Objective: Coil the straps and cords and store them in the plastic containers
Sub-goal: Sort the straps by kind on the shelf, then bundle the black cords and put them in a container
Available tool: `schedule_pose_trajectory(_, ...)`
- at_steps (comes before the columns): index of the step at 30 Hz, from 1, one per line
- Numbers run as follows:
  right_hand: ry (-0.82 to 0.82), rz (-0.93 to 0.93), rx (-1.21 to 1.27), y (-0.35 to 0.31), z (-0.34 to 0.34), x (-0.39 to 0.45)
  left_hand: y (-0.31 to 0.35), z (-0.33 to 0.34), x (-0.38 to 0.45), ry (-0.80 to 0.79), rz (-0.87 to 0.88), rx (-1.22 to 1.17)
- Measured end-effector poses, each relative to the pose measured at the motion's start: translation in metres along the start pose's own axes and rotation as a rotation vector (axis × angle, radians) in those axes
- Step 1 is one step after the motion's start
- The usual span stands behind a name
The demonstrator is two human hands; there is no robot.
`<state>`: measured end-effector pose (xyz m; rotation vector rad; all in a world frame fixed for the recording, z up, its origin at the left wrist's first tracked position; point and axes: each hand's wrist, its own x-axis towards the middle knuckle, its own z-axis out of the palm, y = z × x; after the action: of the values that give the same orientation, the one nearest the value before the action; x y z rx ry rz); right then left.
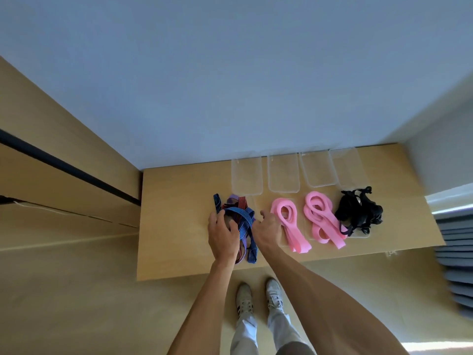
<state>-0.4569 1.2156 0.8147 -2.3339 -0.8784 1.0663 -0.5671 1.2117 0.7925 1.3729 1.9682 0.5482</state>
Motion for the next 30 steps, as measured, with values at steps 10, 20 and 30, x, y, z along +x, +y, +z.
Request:
schedule_pose_trajectory(10,-0.035,-0.266,-0.371,-0.019,-0.143,-0.013,0.102,-0.004,-0.053,-0.149,0.315,0.105)
schedule_pose_trajectory(20,0.035,-0.319,-0.188,0.032,-0.279,0.053,0.238,0.086,-0.075,-0.177,0.656,0.089)
schedule_pose_trajectory(30,-0.16,-0.264,-0.468,0.124,-0.345,0.165,0.284,0.224,-0.08,-0.463,0.532,0.464)
